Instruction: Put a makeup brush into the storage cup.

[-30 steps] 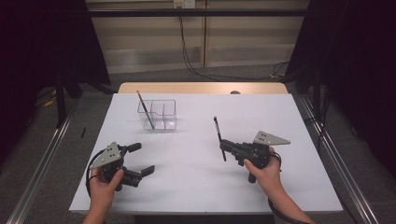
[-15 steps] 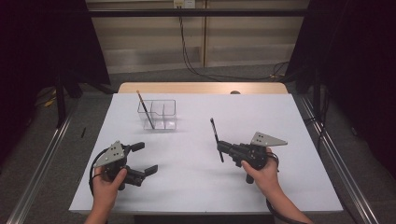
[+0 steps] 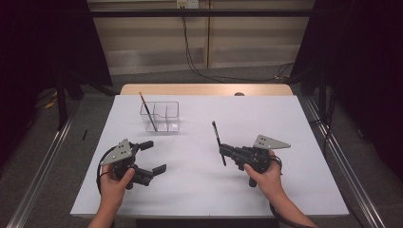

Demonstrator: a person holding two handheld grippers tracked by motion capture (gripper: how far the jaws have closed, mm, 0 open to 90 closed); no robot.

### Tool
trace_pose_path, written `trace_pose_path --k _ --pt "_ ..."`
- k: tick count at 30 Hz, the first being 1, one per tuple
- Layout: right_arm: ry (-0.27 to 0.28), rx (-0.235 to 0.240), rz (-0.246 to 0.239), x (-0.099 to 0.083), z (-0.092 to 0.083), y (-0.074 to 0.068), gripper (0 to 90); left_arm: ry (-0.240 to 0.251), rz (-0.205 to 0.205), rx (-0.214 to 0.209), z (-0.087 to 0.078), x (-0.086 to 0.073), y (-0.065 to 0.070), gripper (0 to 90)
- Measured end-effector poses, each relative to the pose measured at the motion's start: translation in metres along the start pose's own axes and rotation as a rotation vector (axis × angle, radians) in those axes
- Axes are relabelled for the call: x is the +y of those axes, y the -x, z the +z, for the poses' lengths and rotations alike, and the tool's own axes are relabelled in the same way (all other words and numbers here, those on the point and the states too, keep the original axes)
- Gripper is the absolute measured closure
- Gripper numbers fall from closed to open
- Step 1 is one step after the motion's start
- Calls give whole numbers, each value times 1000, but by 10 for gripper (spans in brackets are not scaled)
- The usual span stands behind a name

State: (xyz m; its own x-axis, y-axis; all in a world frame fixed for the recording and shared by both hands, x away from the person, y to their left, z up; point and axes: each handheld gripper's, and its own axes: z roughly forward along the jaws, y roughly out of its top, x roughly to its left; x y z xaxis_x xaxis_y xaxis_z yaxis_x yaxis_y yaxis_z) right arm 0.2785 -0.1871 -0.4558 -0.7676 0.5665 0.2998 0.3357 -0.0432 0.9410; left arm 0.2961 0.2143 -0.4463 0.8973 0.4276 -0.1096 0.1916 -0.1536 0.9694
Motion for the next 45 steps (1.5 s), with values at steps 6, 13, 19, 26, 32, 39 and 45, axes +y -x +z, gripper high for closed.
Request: trace_pose_path --k 6,13,19,26,32,39,45 --pt "-2 3 -3 -1 1 0 847 23 -10 -9 6 7 -1 0" --pt "-6 8 -6 -1 4 -2 847 34 -10 -31 17 12 -1 0" --pt "-5 12 -8 -1 5 -2 847 50 -19 -50 27 17 0 0" --pt "-8 16 -4 -1 5 -2 847 54 -17 -75 42 22 3 0" --pt "-9 17 -7 -2 5 -2 847 64 -23 -90 54 25 5 0" --pt "-11 20 -8 -2 6 -3 847 70 -30 -110 66 28 7 0" --pt "-11 24 -11 -2 7 -3 847 78 -45 -117 72 30 8 0"
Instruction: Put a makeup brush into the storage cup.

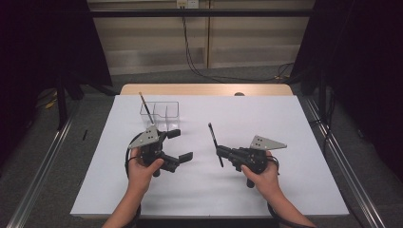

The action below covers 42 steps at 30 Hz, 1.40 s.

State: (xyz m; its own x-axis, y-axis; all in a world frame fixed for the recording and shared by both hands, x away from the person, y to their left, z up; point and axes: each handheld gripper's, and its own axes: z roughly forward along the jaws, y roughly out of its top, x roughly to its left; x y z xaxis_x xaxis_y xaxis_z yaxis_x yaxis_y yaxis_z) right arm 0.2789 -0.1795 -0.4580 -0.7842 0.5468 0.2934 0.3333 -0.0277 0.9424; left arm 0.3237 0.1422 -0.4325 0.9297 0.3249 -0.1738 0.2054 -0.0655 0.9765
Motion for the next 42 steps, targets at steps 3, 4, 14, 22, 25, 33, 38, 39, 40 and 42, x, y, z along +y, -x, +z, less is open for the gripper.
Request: trace_pose_path --k 3,4,14,22,25,33,38,39,40,42 --pt "1 3 1 0 1 -1 847 -1 -7 -2 3 1 0 0" --pt "1 5 1 0 1 -1 847 -4 -9 1 4 1 1 0" --pt "3 11 0 0 2 -2 847 -15 -13 -18 18 3 3 0" --pt "2 18 0 -1 4 -3 847 -20 -34 -28 28 4 5 0" --pt "-1 21 0 -1 4 -3 847 -18 -54 -38 32 4 5 0" --pt "0 24 -2 -1 5 -4 847 1 -90 -52 37 5 4 0" --pt "-1 24 -3 -1 6 -5 847 6 -102 -56 40 4 3 1" --pt "-3 25 -3 -1 6 -5 847 7 -99 -56 40 4 3 8" --pt "-2 25 -3 -1 6 -5 847 7 -97 -59 40 4 3 11" --pt "-2 25 -4 -2 7 -5 847 10 -96 -57 41 5 4 24"
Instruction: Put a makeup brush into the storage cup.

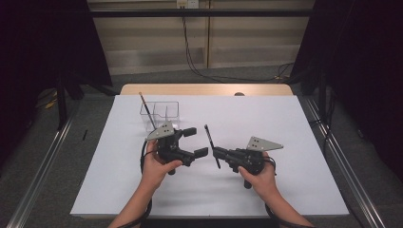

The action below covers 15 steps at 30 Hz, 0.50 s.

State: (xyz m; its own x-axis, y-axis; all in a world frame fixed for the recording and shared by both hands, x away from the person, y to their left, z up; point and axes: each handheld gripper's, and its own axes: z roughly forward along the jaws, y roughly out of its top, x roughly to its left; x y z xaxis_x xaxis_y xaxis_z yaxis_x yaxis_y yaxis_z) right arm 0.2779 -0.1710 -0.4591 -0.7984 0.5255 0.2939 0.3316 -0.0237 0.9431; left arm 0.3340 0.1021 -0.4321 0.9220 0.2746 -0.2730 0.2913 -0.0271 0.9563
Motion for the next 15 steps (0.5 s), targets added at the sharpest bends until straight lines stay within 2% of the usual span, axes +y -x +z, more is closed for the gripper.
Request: trace_pose_path --k 9,13,15 --pt "3 2 -8 0 2 -2 847 11 -1 -11 3 -1 -1 121" --pt "2 2 -11 0 3 -2 847 18 -22 -33 3 -3 -2 189" --pt "3 5 -11 0 4 -3 846 20 -29 -30 3 -3 -2 220"
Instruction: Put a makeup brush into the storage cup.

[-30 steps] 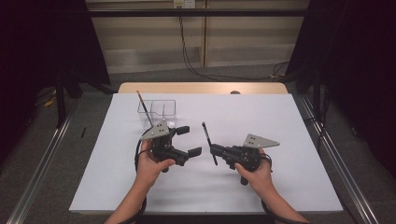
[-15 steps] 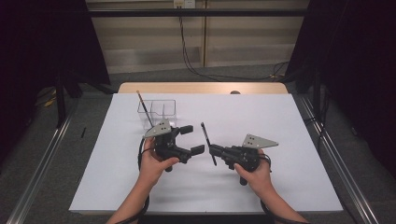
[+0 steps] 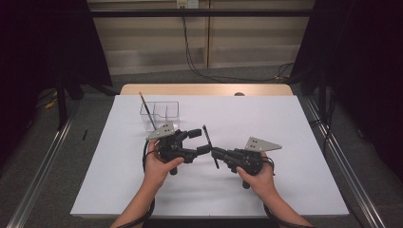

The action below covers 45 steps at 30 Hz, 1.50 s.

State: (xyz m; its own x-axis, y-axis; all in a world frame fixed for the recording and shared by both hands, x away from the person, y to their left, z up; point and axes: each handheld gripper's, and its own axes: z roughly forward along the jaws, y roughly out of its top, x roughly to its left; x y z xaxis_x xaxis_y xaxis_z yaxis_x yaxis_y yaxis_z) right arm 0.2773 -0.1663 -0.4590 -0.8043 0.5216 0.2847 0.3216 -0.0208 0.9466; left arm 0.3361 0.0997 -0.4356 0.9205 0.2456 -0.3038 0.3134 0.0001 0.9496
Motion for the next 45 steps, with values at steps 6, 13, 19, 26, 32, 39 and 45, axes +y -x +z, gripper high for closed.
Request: trace_pose_path --k 6,13,19,26,32,39,45 --pt "2 5 -5 0 1 -2 847 18 7 -17 0 0 0 344" --pt "-1 8 -16 0 2 -2 846 21 3 -20 0 -1 0 478" --pt "-3 9 -16 0 3 -3 846 41 0 -10 -1 -1 2 593" --pt "0 9 -17 1 3 -4 846 50 -20 -16 -2 -4 1 675" --pt "0 9 -25 0 4 -4 846 42 -27 -35 1 -5 2 736" --pt "-10 -3 -42 -1 5 -5 844 40 -11 -47 2 -5 3 816" --pt "-12 -6 -44 -1 6 -6 828 29 16 -53 3 -3 7 836"
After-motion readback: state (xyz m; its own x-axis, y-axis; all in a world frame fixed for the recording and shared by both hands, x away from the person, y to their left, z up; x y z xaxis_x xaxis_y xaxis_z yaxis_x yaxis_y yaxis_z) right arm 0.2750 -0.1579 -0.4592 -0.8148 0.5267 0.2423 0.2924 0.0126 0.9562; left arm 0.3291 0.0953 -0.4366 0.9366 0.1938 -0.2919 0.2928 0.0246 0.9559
